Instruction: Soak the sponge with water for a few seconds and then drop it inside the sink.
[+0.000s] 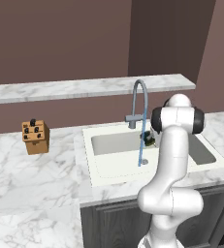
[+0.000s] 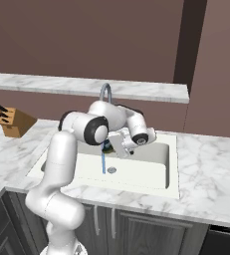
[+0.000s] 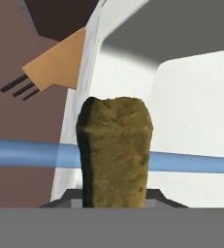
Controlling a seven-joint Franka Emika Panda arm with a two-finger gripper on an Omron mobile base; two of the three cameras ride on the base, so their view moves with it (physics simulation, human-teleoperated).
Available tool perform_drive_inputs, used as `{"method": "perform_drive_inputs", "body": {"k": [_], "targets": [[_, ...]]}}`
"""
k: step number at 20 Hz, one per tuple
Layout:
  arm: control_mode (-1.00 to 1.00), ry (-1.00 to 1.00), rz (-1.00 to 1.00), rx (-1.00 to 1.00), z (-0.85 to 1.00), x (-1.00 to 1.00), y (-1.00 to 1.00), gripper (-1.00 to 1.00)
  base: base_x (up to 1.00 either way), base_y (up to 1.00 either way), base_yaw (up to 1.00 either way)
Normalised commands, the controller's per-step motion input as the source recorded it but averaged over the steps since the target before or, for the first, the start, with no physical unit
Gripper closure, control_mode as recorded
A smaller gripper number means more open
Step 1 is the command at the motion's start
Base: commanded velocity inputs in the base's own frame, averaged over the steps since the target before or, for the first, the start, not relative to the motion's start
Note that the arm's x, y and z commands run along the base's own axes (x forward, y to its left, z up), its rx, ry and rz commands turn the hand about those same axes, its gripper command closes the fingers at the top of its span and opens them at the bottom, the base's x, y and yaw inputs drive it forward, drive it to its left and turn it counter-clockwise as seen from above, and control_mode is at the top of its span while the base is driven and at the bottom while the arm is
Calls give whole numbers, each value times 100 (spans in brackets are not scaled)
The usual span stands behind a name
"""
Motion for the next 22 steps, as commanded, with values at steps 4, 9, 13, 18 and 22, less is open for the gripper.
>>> {"method": "perform_drive_inputs", "body": {"k": [4,9,13,18,22], "targets": [[-100,0,2,0,0,0,20,100,0,0,0],[-100,0,7,0,0,-6,36,100,0,0,0],[-100,0,1,0,0,0,8,100,0,0,0],[-100,0,0,0,0,-10,-18,100,0,0,0],[-100,0,-2,0,0,0,-43,100,0,0,0]]}}
